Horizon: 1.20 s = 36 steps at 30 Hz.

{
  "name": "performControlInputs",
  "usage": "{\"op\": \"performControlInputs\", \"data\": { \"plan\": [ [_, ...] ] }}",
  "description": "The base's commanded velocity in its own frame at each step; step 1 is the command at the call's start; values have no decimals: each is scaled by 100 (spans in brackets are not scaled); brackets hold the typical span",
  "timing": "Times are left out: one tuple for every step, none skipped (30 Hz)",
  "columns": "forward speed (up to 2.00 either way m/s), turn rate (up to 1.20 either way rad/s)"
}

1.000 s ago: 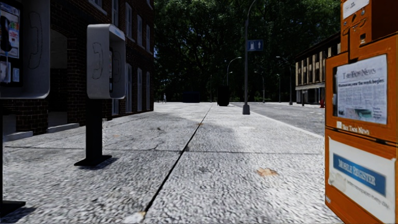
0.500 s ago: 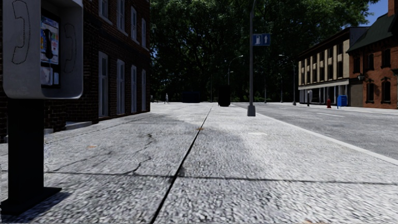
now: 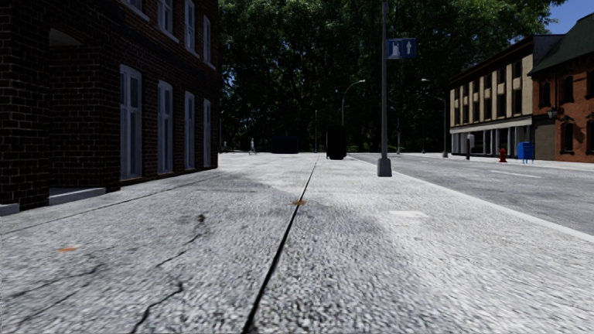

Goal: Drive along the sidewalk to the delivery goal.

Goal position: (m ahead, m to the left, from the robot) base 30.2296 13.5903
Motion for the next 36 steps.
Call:
{"op": "performControlInputs", "data": {
  "plan": [
    [200, 0],
    [200, 0],
    [200, 0],
    [200, 0],
    [200, 0],
    [200, 0],
    [200, 0],
    [200, 0],
    [200, 0],
    [200, 0],
    [200, 0],
    [200, 0],
    [200, 0],
    [200, 0],
    [200, 0],
    [200, 0],
    [200, 0],
    [200, 0],
    [196, 0],
    [195, 0],
    [195, 0],
    [195, 0],
    [195, 0],
    [195, 0],
    [195, 0],
    [195, 0],
    [195, 0],
    [195, 0],
    [195, 0],
    [195, 0],
    [195, 0],
    [195, 0],
    [195, 0],
    [195, 0],
    [195, 0],
    [195, 0]
  ]
}}
